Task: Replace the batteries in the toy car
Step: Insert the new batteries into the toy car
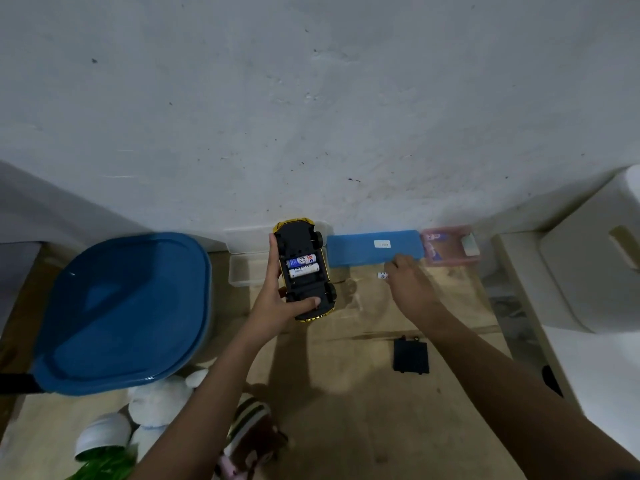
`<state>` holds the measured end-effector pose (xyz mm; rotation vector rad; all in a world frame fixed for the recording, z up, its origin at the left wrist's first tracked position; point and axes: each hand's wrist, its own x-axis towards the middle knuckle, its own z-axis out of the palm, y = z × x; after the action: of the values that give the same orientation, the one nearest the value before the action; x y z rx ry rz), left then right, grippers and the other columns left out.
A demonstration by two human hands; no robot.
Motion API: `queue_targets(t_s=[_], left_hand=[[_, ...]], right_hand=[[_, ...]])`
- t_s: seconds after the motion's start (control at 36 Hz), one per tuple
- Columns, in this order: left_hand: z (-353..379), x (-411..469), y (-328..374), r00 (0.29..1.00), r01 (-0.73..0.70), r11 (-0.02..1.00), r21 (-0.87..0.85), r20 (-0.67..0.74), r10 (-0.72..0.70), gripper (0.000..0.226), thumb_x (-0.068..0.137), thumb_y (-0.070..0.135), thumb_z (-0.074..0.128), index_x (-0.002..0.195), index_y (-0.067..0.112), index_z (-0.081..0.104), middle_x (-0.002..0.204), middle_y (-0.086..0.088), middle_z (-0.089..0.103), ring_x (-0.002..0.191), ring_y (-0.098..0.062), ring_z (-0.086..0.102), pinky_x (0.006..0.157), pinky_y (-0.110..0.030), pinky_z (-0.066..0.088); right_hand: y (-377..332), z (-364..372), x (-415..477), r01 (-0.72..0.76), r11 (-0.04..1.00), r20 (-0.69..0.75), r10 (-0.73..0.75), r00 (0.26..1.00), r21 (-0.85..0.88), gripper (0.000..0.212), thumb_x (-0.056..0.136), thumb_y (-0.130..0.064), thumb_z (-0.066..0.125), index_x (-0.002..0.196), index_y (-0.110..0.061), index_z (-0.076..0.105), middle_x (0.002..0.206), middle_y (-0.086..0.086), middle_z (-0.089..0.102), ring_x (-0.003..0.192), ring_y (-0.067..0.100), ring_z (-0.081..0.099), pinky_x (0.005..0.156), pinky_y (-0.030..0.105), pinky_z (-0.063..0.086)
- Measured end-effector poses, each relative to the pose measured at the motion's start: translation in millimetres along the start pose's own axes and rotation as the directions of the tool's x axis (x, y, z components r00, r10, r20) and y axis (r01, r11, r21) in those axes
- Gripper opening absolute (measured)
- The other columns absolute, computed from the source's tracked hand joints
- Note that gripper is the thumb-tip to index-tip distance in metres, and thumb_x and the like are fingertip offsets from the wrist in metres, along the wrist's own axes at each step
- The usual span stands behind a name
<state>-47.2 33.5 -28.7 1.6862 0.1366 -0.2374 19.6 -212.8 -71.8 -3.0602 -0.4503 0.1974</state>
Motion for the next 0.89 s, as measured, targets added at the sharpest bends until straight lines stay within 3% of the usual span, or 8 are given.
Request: queue_targets(t_s=[0.06,0.14,0.22,0.36,0.56,0.69,0.78,0.89], left_hand=[[-0.4,-1.4,2.7,1.000,-0.007,1.000,0.000,-0.001,0.007,0.121,0.074,-0.006,0.073,0.139,0.055,-0.009,0.132,0.030,0.037,0.108,0.014,0.053,0.090,-0.018,0.049],[-0.8,-5.2,7.1,1.000,-0.017,1.000,-0.021,-0.001,0.017,0.119,0.075,-0.009,0.070,0.140,0.051,-0.009,0.129,0.029,0.037,0.099,0.020,0.053,0.078,-0.010,0.049],[-2.7,-8.7,10.9,1.000,-0.028,0.999,-0.040,-0.002,0.028,0.118,0.076,-0.011,0.069,0.143,0.046,-0.009,0.128,0.029,0.035,0.096,0.024,0.051,0.074,-0.006,0.047],[-4.6,-14.3,20.3,0.998,-0.066,0.997,-0.049,-0.014,0.065,0.117,0.076,-0.012,0.069,0.138,0.051,-0.007,0.127,0.031,0.034,0.098,0.025,0.050,0.073,-0.005,0.047],[-5.3,-21.4,40.2,0.990,-0.144,0.989,-0.030,-0.006,0.144,0.117,0.076,-0.010,0.069,0.139,0.048,-0.010,0.128,0.031,0.036,0.102,0.020,0.052,0.078,-0.008,0.047],[-5.3,-27.0,52.4,0.982,-0.189,0.981,-0.034,-0.007,0.189,0.116,0.076,-0.007,0.071,0.136,0.056,-0.007,0.130,0.031,0.038,0.109,0.008,0.055,0.085,-0.019,0.050],[-5.5,-29.1,58.9,0.980,-0.197,0.980,-0.036,-0.020,0.197,0.116,0.076,-0.006,0.071,0.136,0.056,-0.007,0.129,0.031,0.040,0.110,0.007,0.055,0.087,-0.020,0.049],[-7.9,-31.8,63.2,0.976,-0.217,0.974,-0.064,-0.034,0.215,0.119,0.076,-0.006,0.071,0.138,0.057,-0.008,0.129,0.033,0.042,0.111,0.007,0.055,0.089,-0.022,0.049]], right_hand=[[3.1,3.1,-1.4,0.045,0.998,-0.031,-0.046,0.998,-0.051,0.029,0.058,0.008,0.076,0.084,-0.001,0.065,0.084,0.017,0.063,0.080,0.031,0.062,0.070,0.034,0.053],[-2.9,3.4,-8.3,0.073,0.996,-0.013,-0.074,0.997,-0.042,0.026,0.080,-0.002,0.062,0.106,-0.006,0.061,0.106,0.013,0.063,0.100,0.027,0.055,0.089,0.033,0.045],[-15.7,-7.2,-14.4,0.052,0.953,-0.125,-0.015,0.992,0.299,0.019,0.094,-0.015,0.050,0.111,-0.011,0.058,0.109,0.005,0.057,0.102,0.020,0.049,0.088,0.030,0.039],[-49.5,-48.0,-21.6,0.151,0.620,-0.175,-0.022,0.984,0.770,0.015,0.094,-0.012,0.051,0.106,-0.006,0.057,0.099,0.000,0.053,0.087,0.007,0.054,0.076,0.011,0.043],[-79.6,-90.9,-24.0,0.253,0.392,-0.253,-0.053,0.966,0.885,0.021,0.086,-0.008,0.063,0.094,-0.027,0.065,0.095,-0.002,0.065,0.091,0.006,0.061,0.081,0.016,0.050],[-92.9,-106.5,-28.6,0.295,0.480,-0.306,-0.058,0.950,0.826,0.017,0.081,-0.007,0.069,0.095,-0.015,0.072,0.090,-0.007,0.064,0.090,0.007,0.062,0.080,0.015,0.050],[-99.9,-113.3,-30.9,0.303,0.499,-0.364,0.026,0.931,0.812,0.018,0.077,-0.008,0.073,0.092,-0.017,0.070,0.090,-0.009,0.062,0.084,0.003,0.062,0.078,0.016,0.052],[-108.7,-120.0,-36.9,0.236,0.304,-0.314,0.242,0.918,0.923,0.030,0.069,-0.006,0.079,0.080,-0.023,0.058,0.088,0.001,0.065,0.076,0.002,0.065,0.071,0.017,0.055]])
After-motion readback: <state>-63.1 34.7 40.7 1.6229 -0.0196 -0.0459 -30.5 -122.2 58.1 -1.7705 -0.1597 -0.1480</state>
